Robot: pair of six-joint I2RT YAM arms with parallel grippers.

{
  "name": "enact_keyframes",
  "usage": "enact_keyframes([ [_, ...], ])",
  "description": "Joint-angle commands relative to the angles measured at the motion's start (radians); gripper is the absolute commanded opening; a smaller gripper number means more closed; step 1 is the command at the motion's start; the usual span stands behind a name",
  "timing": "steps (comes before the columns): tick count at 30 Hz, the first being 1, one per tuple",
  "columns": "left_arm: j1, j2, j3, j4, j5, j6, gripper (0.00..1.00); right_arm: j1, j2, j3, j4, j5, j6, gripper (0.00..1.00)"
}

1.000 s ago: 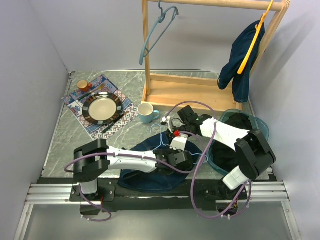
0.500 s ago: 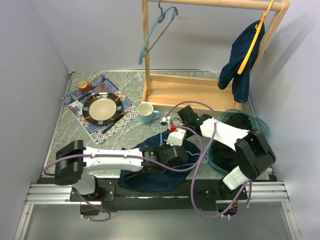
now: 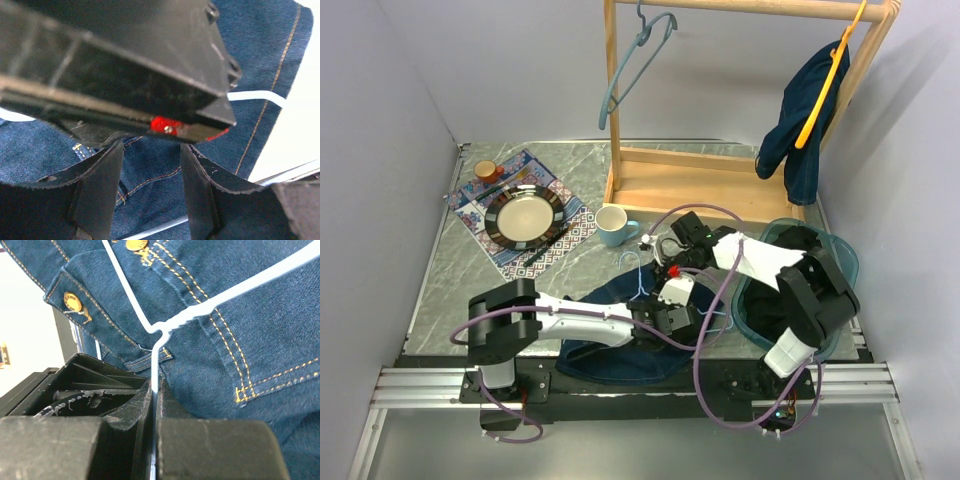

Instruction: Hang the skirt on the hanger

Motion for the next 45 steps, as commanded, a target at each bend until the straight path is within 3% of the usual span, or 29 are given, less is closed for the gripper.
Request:
enact_keyframes([
  [1,-0.004,0.006,0.039,-0.030,-0.060,-0.045,0.54,-0.006,0.032,0.038,-0.013,-0.054,0.043,0.00],
  [6,-0.006,0.021,0.026,-0.021,-0.057,-0.044,0.48,-0.006,0.068,0.052,-0.004,-0.074,0.082,0.00],
  [9,-0.004,0.027,0.033,-0.024,-0.056,-0.034,0.33,-0.006,0.097,0.068,-0.021,-0.075,0.077,0.00],
  [10,-0.004,0.023,0.028,-0.021,-0.054,-0.030,0.21,-0.006,0.102,0.069,-0.022,-0.074,0.076,0.00],
  [14,-0.004,-0.055,0.019,-0.018,-0.057,-0.004,0.05,-0.006,0.089,0.070,-0.024,-0.069,0.067,0.00],
  [23,-0.004,-0.249,0.060,-0.041,0.019,0.188,0.01,0.010,-0.004,0.059,0.008,-0.005,0.039,0.00],
  [32,-0.001,-0.336,0.195,-0.139,0.107,0.396,0.02,0.049,-0.105,0.078,0.035,0.093,0.020,0.00],
  [38,-0.001,-0.396,0.275,-0.229,0.178,0.446,0.01,0.081,-0.124,0.104,0.010,0.141,-0.013,0.00],
  [45,0.035,-0.517,0.286,-0.260,0.142,0.513,0.02,0.164,-0.144,0.139,-0.094,0.096,-0.092,0.00],
])
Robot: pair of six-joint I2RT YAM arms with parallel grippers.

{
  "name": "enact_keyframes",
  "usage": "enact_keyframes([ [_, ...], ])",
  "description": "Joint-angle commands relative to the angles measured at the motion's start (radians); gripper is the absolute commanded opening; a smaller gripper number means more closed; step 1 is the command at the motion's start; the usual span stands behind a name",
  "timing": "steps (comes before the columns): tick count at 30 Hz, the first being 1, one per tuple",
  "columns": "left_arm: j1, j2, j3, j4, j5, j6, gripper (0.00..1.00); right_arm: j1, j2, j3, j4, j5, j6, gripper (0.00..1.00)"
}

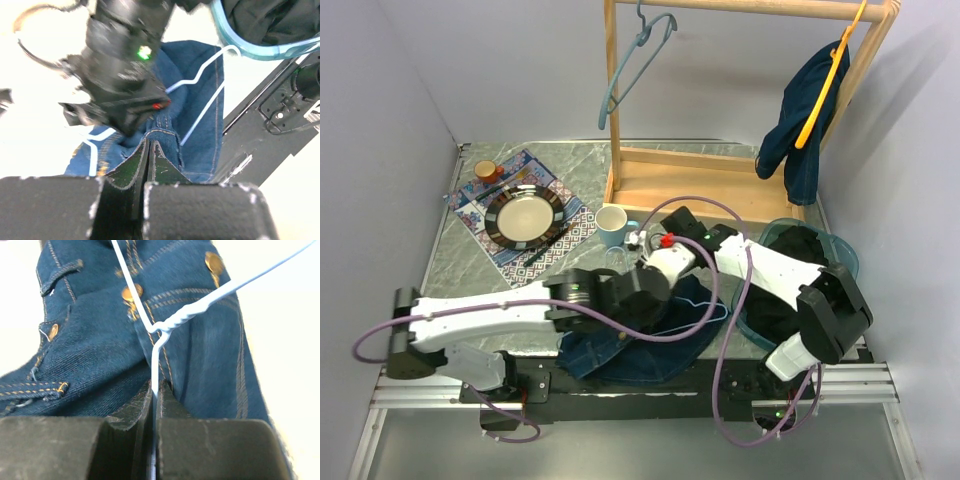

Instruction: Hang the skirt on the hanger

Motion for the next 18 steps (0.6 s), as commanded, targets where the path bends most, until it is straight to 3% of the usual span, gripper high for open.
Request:
enact_keyframes([
  [1,0.037,-0.109,0.084,0.039,0.008,0.078,0.02,0.056,-0.044,0.061,-0.064,0.017,-0.049,0.00],
  [18,0.092,-0.189,0.235,-0.012,0.045,0.202,0.01,0.099,-0.079,0.091,-0.138,0.066,-0.082,0.00],
])
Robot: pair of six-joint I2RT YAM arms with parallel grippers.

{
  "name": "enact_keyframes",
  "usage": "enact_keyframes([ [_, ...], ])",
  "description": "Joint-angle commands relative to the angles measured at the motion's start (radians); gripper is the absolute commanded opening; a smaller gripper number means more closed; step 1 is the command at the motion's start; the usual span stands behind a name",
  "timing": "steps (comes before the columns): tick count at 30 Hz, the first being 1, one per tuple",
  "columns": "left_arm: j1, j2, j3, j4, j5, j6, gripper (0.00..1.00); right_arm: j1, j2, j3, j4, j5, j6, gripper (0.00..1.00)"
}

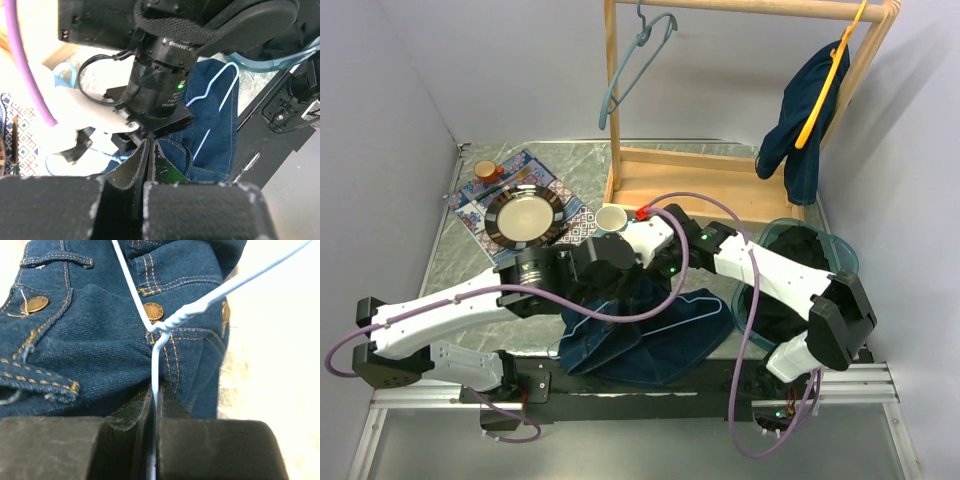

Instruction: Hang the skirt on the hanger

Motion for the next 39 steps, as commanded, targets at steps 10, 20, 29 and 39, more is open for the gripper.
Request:
enact_keyframes([
  [10,0.005,-0.137,0.086,0.165,0.250,0.019,0.01,0.004,-0.115,0.049,-0.085,0.186,-0.056,0.00],
  [20,0.005,-0.255,-0.217,0.420,0.689,-0.127,0.01,-0.062,-0.178,0.083,-0.131,0.240,-0.039,0.00],
  [29,-0.024,-0.253,-0.446,0.516,0.578,-0.225,0.33,-0.073,-0.211,-0.009,-0.082,0.234,0.008,0.00],
  [39,-0.300,-0.001,-0.620,0.807,-0.097,-0.043,0.82,-0.111,-0.142,-0.023,-0.056,0.134,0.045,0.00],
])
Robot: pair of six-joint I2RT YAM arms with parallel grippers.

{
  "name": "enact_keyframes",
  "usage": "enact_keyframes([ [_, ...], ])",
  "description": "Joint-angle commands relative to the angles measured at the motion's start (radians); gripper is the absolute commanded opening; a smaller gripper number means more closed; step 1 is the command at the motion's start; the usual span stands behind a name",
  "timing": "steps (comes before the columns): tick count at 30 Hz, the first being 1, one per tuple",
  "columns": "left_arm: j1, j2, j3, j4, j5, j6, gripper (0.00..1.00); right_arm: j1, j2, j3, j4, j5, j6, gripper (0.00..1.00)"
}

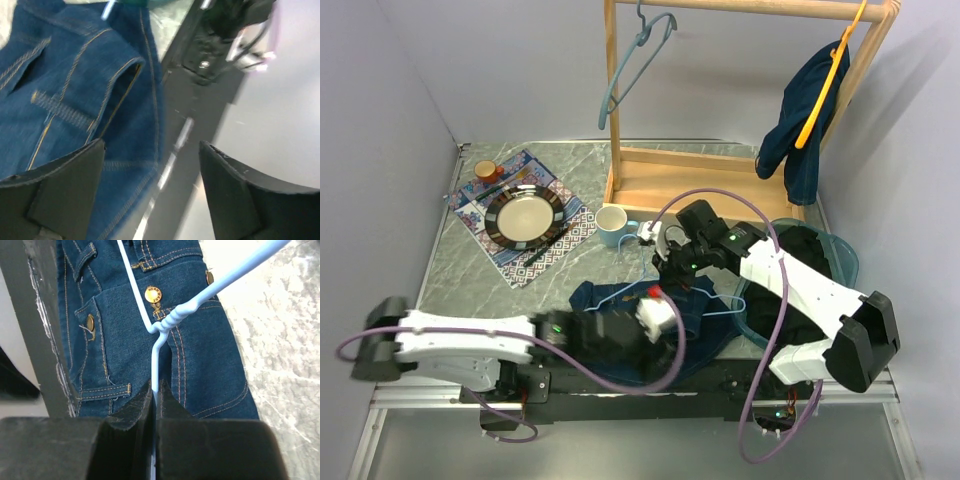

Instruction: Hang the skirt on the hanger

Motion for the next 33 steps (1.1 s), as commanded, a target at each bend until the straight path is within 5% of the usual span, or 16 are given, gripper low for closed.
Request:
enact_keyframes([
  [1,-0.123,0.144,0.057,0.262,-0.421,0.143,0.86,-0.017,0.014,0.019,0.032,-0.067,0.031,0.00],
  [6,-0.192,0.387,0.161,0.347,-0.745,0.255,0.93,-0.031,0.005,0.006,0.045,-0.084,0.045,0.00],
  [7,-0.195,0.457,0.188,0.306,-0.880,0.234,0.99,-0.032,0.003,0.001,0.045,-0.087,0.046,0.00],
  [11,-0.199,0.589,0.304,0.157,-1.090,0.121,0.94,-0.038,-0.012,-0.011,0.052,-0.101,0.049,0.00],
  [14,-0.202,0.637,0.352,0.086,-1.151,0.055,0.79,-0.043,-0.017,-0.013,0.054,-0.106,0.051,0.00],
  [15,-0.203,0.639,0.364,0.069,-1.149,0.044,0.56,-0.048,-0.017,-0.014,0.055,-0.107,0.051,0.00],
  [16,-0.204,0.636,0.366,0.059,-1.151,0.033,0.48,-0.046,-0.018,-0.014,0.054,-0.109,0.052,0.00],
  [21,-0.229,0.538,0.305,0.133,-1.021,0.095,0.14,-0.055,-0.018,-0.016,0.060,-0.104,0.054,0.00],
  [33,-0.244,0.128,0.295,0.177,-0.384,0.218,0.02,-0.089,-0.027,0.018,0.048,-0.050,0.049,0.00],
])
